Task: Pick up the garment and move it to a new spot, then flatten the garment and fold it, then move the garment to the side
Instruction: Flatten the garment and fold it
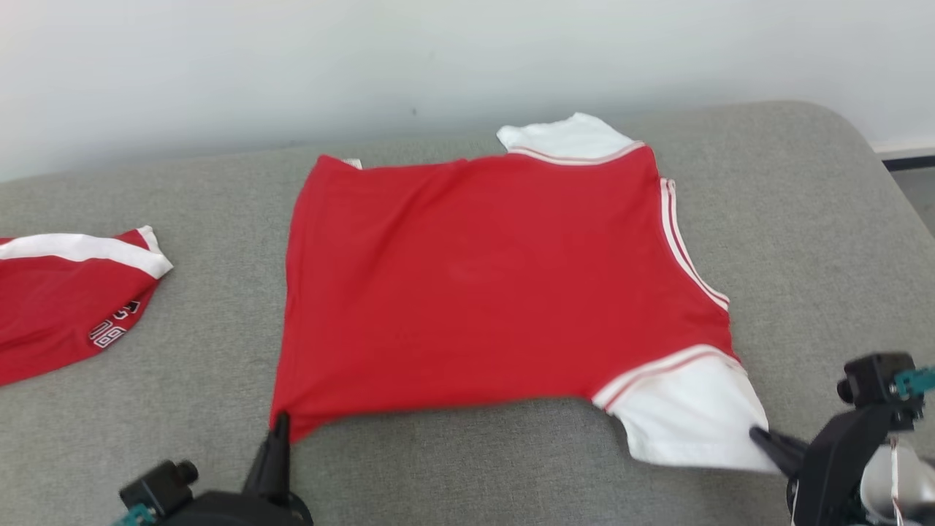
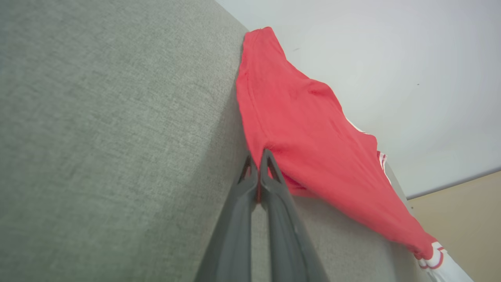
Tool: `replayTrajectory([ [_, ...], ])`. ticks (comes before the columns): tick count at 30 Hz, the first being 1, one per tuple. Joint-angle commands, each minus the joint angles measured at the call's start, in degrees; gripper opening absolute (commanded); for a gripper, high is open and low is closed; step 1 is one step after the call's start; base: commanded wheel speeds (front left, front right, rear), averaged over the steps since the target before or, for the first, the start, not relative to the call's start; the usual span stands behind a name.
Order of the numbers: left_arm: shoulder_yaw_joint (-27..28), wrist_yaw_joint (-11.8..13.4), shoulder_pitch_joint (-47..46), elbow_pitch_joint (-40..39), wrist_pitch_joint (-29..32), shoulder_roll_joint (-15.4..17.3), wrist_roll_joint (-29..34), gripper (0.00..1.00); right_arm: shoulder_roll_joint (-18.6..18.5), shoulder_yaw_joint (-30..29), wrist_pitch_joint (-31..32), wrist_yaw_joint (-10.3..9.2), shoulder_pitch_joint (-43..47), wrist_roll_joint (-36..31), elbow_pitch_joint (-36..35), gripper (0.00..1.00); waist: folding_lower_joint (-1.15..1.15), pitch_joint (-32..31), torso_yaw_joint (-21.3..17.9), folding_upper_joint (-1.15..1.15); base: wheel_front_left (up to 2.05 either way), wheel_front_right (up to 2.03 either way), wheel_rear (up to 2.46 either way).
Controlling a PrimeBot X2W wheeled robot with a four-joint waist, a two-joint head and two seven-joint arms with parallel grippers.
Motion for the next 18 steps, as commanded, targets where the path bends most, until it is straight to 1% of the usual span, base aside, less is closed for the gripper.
replayTrajectory([
  [1,-0.63,0.25,2.38,-0.67,0.5,-0.1,0.48,0.0,1.38,-1.35,1.66,0.03,2.33,-1.28,-1.2,0.0,0.01,-1.22,0.75,0.01,0.0,0.0,0.0],
  [5,-1.64,1.29,5.94,-2.14,2.06,0.07,0.32,0.0,3.73,-4.0,6.06,0.03,6.88,-3.48,-3.33,0.0,0.01,-1.88,1.13,0.01,0.0,0.0,0.0],
  [6,-1.64,1.29,5.94,-2.14,2.06,0.07,0.32,0.0,3.73,-4.0,6.06,0.03,6.88,-3.48,-3.33,0.0,0.01,-1.88,1.13,0.01,0.0,0.0,0.0],
  [10,-2.49,2.11,9.16,-3.54,5.76,-0.06,-1.41,0.0,5.12,-5.99,9.04,0.03,10.49,-5.05,-4.49,0.0,0.01,-2.08,1.33,0.01,0.0,0.0,0.0],
  [14,-3.98,3.57,11.88,-5.85,9.74,0.98,-1.62,0.0,5.8,-7.2,8.21,0.03,11.6,-6.47,-4.8,0.0,0.01,-1.97,1.39,0.01,0.0,0.0,0.0],
  [18,-4.35,4.25,12.39,-9.18,11.21,1.39,-1.76,0.0,5.72,-7.32,5.61,0.03,9.51,-6.62,-4.82,0.0,0.01,-1.69,1.78,0.01,0.0,0.0,0.0],
])
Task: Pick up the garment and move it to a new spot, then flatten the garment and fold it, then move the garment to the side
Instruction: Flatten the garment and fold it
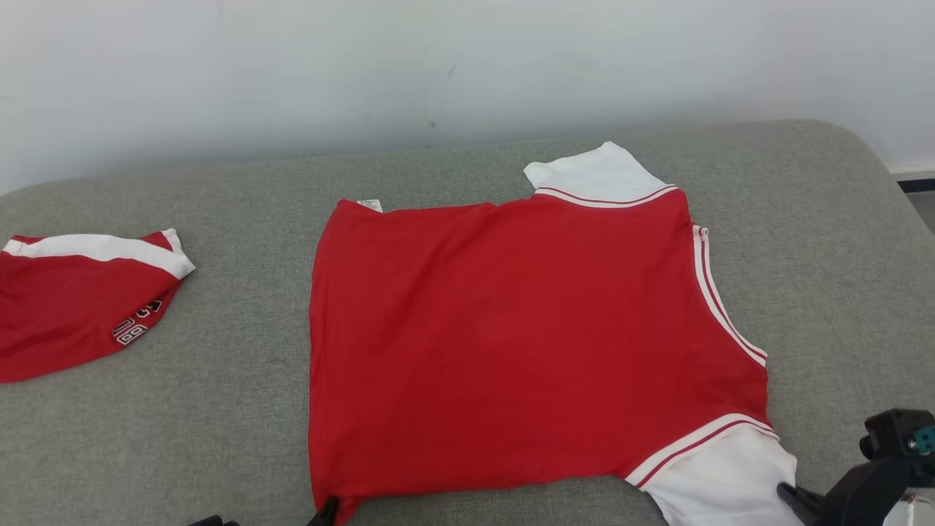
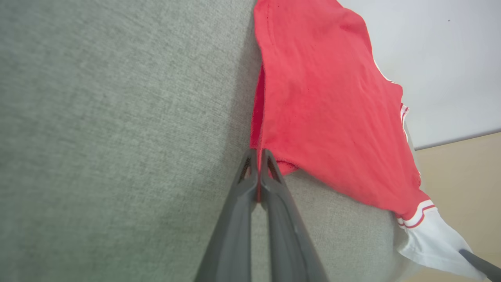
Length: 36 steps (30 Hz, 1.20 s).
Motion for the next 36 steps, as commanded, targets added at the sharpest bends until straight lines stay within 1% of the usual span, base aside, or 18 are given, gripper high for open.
replayTrajectory([
  [1,-0.05,0.25,-0.1,-0.93,0.38,0.3,-0.26,0.0,-0.2,0.17,-0.75,0.03,-1.31,-0.02,-0.05,0.0,0.0,0.19,0.23,0.0,0.0,0.0,0.0],
  [3,-0.2,0.41,-1.53,-2.8,0.66,0.6,0.31,0.0,-0.28,0.52,-2.21,0.03,-3.25,0.61,-0.03,0.0,0.0,0.44,0.6,0.0,0.0,0.0,0.0],
  [7,-0.06,0.65,-4.45,-4.75,1.82,0.02,-0.52,0.0,-0.25,1.66,-3.89,0.03,-8.09,1.46,1.09,0.0,0.0,0.97,1.24,0.0,0.0,0.0,0.0],
  [9,0.07,0.95,-6.17,-4.83,2.58,-0.31,-0.82,0.0,-1.56,2.65,-4.58,0.03,-10.98,0.84,2.53,0.0,0.0,1.27,1.38,0.0,0.0,0.0,0.0],
  [11,0.14,1.38,-7.92,-4.56,3.07,-0.75,-0.92,0.0,-1.86,3.93,-5.71,0.03,-13.94,0.32,4.13,0.0,0.0,1.62,1.44,0.0,0.0,0.0,0.0],
  [17,-0.15,2.71,-12.44,-1.66,2.99,-1.86,-0.17,0.0,-3.94,7.88,-11.24,0.03,-21.58,0.02,11.76,0.0,0.0,2.6,1.97,0.0,0.0,0.0,0.0],
  [22,0.12,5.06,-16.26,2.46,0.25,-2.28,2.22,0.0,-5.54,10.67,-17.5,0.03,-26.55,-0.51,18.36,0.0,0.0,3.7,2.25,0.0,0.0,0.0,0.0],
  [25,-0.02,5.8,-18.09,4.76,-1.02,-2.56,3.29,0.0,-5.71,11.75,-21.23,0.03,-28.97,-0.43,21.62,0.0,0.0,4.12,2.37,0.0,0.0,0.0,0.0],
  [28,-0.11,5.53,-19.52,6.62,-1.9,-2.6,3.71,0.0,-5.95,12.77,-25.0,0.03,-31.18,0.13,24.14,0.0,0.0,4.45,2.36,0.0,0.0,0.0,0.0],
  [29,0.01,5.48,-20.31,7.72,-2.71,-2.56,4.04,0.0,-6.04,13.16,-27.77,0.03,-32.68,-0.19,25.64,0.0,0.0,4.65,2.27,0.0,0.0,0.0,0.0],
  [30,-0.03,5.32,-20.57,8.2,-3.0,-2.56,4.06,0.0,-5.99,13.64,-28.85,0.03,-33.34,-0.31,26.34,0.0,0.0,4.75,2.21,0.0,0.0,0.0,0.0],
  [33,-0.14,4.96,-21.07,8.92,-3.46,-2.61,4.08,0.0,-5.86,14.41,-30.37,0.03,-34.45,-0.09,27.84,0.0,0.0,4.91,2.13,0.0,0.0,0.0,0.0],
  [36,-0.32,4.51,-21.88,9.6,-4.19,-2.72,4.36,0.0,-6.49,15.38,-32.27,0.03,-36.26,0.03,29.93,0.0,0.0,5.23,2.07,0.0,0.0,0.0,0.0],
])
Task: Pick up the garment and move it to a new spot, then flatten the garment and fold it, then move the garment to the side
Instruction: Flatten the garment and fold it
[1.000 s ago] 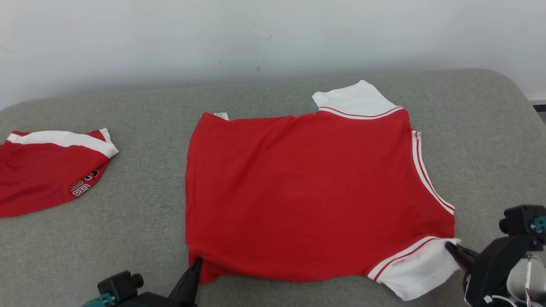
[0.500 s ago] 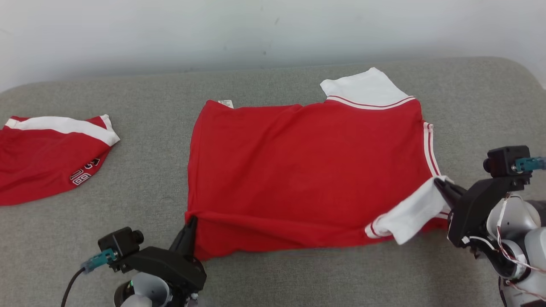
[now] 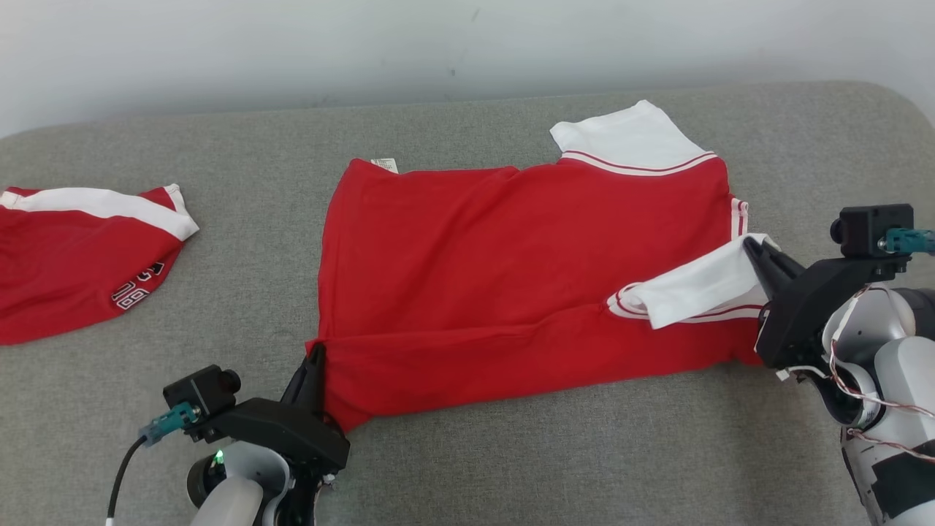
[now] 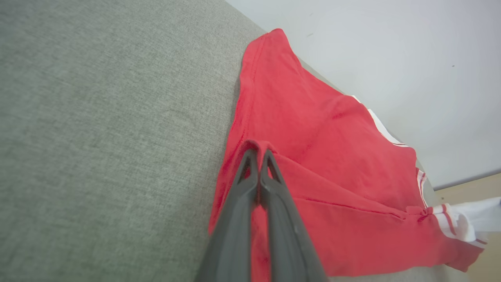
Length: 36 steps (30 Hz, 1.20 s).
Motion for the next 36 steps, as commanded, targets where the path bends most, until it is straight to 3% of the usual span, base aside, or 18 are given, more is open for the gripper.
replayTrajectory([
  [1,-0.01,-0.4,-1.01,0.35,-0.52,0.06,0.18,0.0,-0.52,0.14,-0.91,0.03,-1.09,0.27,0.93,0.0,-0.01,0.2,-0.03,-0.01,0.0,0.0,0.0],
  [13,-1.16,-1.52,-6.11,3.31,-1.92,0.06,1.87,0.0,0.47,-0.39,-5.38,0.03,-6.2,-1.39,7.78,0.0,-0.01,2.13,-0.06,-0.01,0.0,0.0,0.0],
  [14,-1.15,-1.63,-6.42,3.68,-2.15,0.0,1.83,0.11,0.62,-0.27,-5.6,0.03,-6.52,-1.53,8.4,0.0,-0.01,2.27,-0.12,-0.01,0.0,0.0,0.0],
  [15,-1.15,-1.75,-6.78,4.03,-2.32,-0.04,1.81,0.34,0.79,-0.28,-5.82,0.03,-6.9,-1.76,9.08,0.0,-0.01,2.4,-0.17,-0.01,0.0,0.0,0.0],
  [16,-1.23,-1.87,-7.2,4.32,-2.4,-0.01,2.02,0.85,1.0,-0.29,-6.01,0.03,-7.34,-1.98,9.63,0.0,-0.01,2.56,-0.19,-0.01,0.0,0.0,0.0],
  [17,-1.34,-1.75,-7.63,4.64,-2.69,0.04,2.27,1.0,1.32,-0.44,-6.5,0.03,-7.73,-1.95,10.13,0.41,-0.01,2.72,-0.18,-0.01,0.0,0.0,0.0],
  [18,-1.39,-1.76,-8.05,4.96,-3.14,0.18,2.65,1.0,1.63,-0.68,-7.14,0.03,-8.16,-1.88,10.59,1.0,-0.01,2.85,-0.16,-0.01,0.0,0.0,0.0],
  [27,-0.98,-2.22,-6.58,3.41,-7.19,1.67,8.25,1.0,2.23,-3.4,-12.01,0.03,-8.65,-1.9,11.87,1.0,-0.01,2.45,0.05,-0.01,0.0,0.0,0.0],
  [36,-4.17,1.39,1.78,-0.06,-7.31,3.23,16.56,1.0,2.47,-6.14,-2.19,0.03,-0.92,-3.34,7.66,1.0,-0.01,2.11,-0.4,-0.01,0.0,0.0,0.0],
])
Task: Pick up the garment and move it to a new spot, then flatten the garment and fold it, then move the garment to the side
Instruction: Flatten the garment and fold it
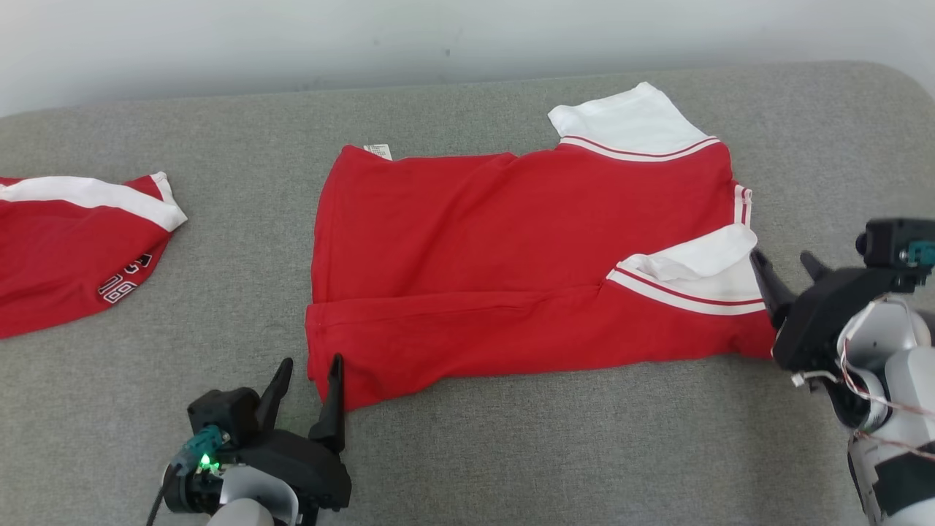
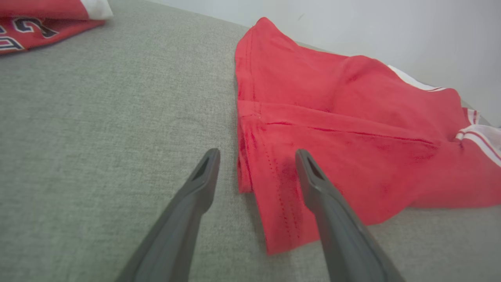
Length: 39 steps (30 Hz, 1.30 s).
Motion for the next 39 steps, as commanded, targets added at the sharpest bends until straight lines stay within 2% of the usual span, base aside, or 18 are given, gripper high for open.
replayTrajectory([
  [1,-0.64,1.02,0.77,0.0,-0.12,0.54,1.56,1.0,0.39,-0.99,1.86,0.03,2.13,-1.28,-1.06,1.0,0.01,0.09,-0.05,0.0,0.0,0.0,0.0],
  [8,-2.66,4.58,-0.76,1.62,0.24,0.4,5.04,1.0,2.77,-4.71,7.57,0.03,5.86,-5.46,-3.23,1.0,0.01,0.55,-0.24,0.0,0.0,0.0,0.0],
  [13,-4.08,5.81,-3.03,4.1,1.75,0.01,6.31,1.0,4.57,-8.33,8.86,0.03,5.54,-10.9,-2.53,1.0,0.01,0.86,-0.17,0.0,0.0,0.0,0.0],
  [20,-5.57,5.44,-5.5,7.51,4.16,-0.64,6.72,1.0,6.49,-11.36,10.9,0.03,3.19,-14.82,1.3,1.0,0.01,1.9,0.37,0.0,0.0,0.0,0.0],
  [27,-6.96,4.06,-6.96,10.18,5.96,-1.32,6.24,1.0,7.18,-12.79,12.54,0.03,1.39,-15.59,6.1,1.0,0.01,3.08,0.91,0.0,0.0,0.0,0.0],
  [28,-7.17,3.68,-6.99,10.43,6.32,-1.46,6.1,0.51,7.33,-12.91,12.86,0.03,1.29,-15.46,6.68,0.43,0.01,3.14,0.94,0.0,0.0,0.0,0.0],
  [29,-7.38,3.3,-6.9,10.68,6.8,-1.73,5.85,0.2,7.43,-12.91,12.82,0.03,1.16,-15.35,7.14,0.15,0.01,3.19,0.94,0.0,0.0,0.0,0.0],
  [30,-7.62,2.94,-6.87,10.95,7.07,-1.95,5.65,0.0,7.46,-12.71,12.74,0.03,1.08,-15.25,7.51,0.0,0.01,3.19,0.95,0.0,0.0,0.0,0.0],
  [39,-7.22,2.4,-3.49,10.42,7.43,-1.64,3.68,0.0,6.86,-12.96,10.37,0.02,4.06,-10.71,4.54,0.0,0.01,0.05,0.38,0.0,0.0,0.0,0.0],
])
